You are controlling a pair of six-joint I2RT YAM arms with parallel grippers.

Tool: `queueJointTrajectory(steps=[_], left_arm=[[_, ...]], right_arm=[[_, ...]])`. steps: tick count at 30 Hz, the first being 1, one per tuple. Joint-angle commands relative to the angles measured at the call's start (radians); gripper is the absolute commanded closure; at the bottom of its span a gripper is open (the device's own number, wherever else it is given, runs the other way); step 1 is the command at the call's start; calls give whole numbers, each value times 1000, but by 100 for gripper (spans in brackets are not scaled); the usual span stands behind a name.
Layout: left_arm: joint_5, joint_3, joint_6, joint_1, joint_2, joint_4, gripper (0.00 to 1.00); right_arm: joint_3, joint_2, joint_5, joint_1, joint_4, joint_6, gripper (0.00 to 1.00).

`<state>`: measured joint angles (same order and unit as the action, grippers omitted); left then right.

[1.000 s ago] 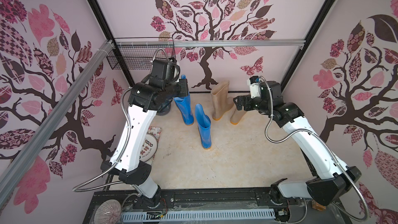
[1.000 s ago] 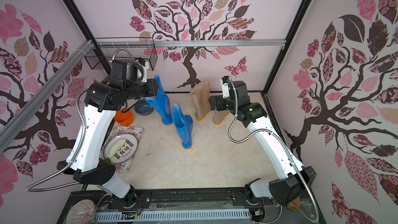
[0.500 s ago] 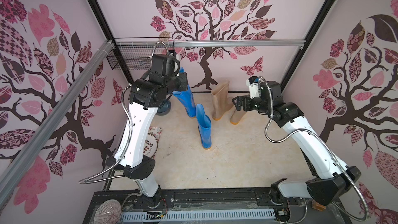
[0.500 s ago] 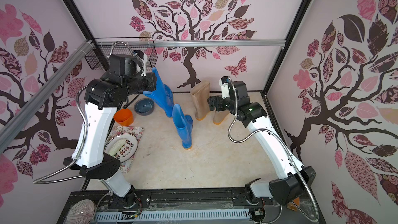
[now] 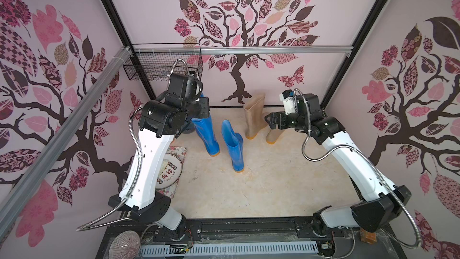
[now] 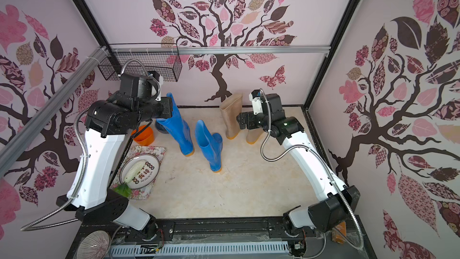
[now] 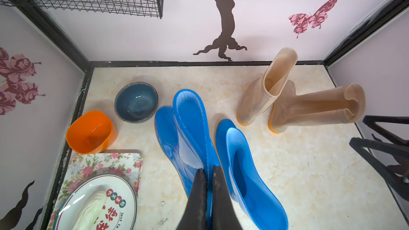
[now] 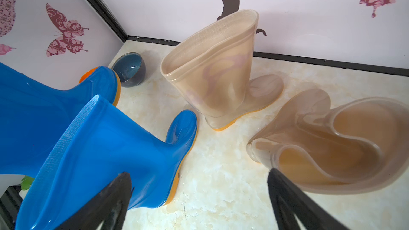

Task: Match and arrange rain boots in pairs
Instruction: Pair a pair of rain boots at the center of the board.

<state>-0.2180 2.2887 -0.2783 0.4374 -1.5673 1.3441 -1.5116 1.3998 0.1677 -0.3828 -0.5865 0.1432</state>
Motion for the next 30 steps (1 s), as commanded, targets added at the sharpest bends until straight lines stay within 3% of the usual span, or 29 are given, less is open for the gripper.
queueJointTrajectory(steps=[1, 6, 9, 18, 30], left_arm=[[-115, 50, 64, 1, 44, -158, 100], [-199, 123, 149, 1, 28, -243, 100], [-191, 123, 166, 1, 33, -348, 100], [-41, 198, 113, 2, -26, -560, 100], [225, 255, -54, 3, -105, -749, 100]], right_arm=[[20, 11, 35, 5, -7, 14, 3], [68, -1, 41, 5, -4, 24, 4], [86, -9, 35, 4, -6, 29, 4], [116, -14, 32, 2, 15, 48, 5], [134, -11, 6, -16, 31, 67, 5]])
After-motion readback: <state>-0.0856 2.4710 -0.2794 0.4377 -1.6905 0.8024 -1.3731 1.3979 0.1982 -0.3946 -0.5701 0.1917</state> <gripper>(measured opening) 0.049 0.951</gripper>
